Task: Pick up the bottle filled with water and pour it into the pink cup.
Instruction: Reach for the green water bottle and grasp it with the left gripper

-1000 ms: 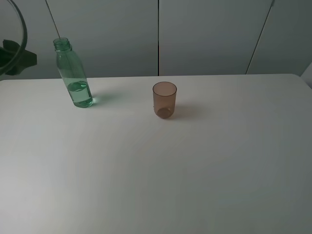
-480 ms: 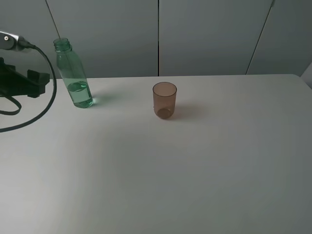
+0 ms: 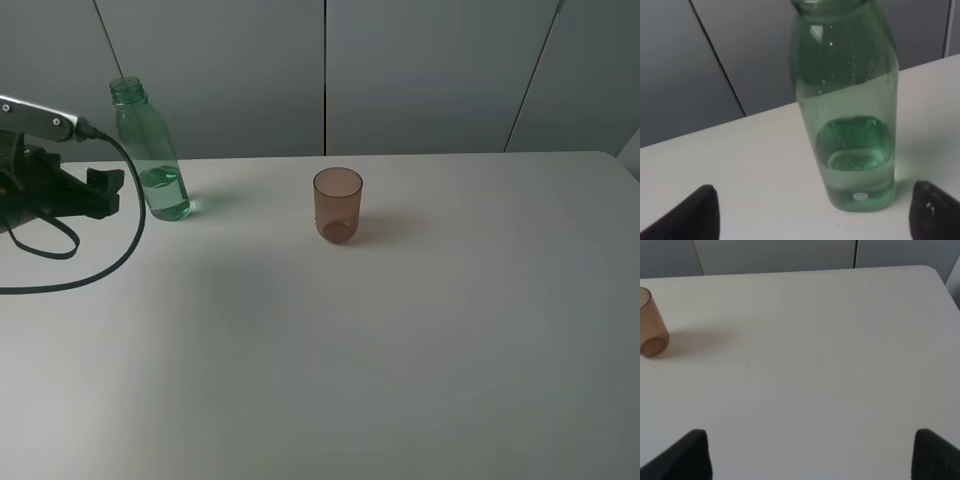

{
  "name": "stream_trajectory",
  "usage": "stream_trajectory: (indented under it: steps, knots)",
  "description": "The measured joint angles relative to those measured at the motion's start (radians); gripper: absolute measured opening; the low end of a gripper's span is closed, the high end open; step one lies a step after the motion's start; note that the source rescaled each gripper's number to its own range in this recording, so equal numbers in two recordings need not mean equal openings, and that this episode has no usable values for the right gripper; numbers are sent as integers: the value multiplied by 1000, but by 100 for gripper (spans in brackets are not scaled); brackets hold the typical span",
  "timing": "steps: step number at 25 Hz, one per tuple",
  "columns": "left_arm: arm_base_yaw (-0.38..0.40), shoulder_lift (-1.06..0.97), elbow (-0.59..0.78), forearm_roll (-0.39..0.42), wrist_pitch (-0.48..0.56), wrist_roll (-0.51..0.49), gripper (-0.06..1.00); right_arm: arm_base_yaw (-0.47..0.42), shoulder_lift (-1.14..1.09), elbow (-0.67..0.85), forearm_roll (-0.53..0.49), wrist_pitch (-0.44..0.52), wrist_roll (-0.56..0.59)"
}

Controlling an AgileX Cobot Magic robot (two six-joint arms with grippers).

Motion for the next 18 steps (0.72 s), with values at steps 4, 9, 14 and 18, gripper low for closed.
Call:
stream_trajectory:
  steps: [4, 9, 14, 18]
  knots:
    - [37, 67, 0, 86, -56, -83, 88, 0, 0, 0, 0, 0, 0]
    - [46, 115, -18, 130, -79, -98, 88, 0, 0, 0, 0, -2, 0]
    - [46, 161, -88, 164, -97, -81, 88, 0, 0, 0, 0, -2, 0]
    - [61, 215, -131, 182, -99, -61, 88, 0, 0, 0, 0, -2, 0]
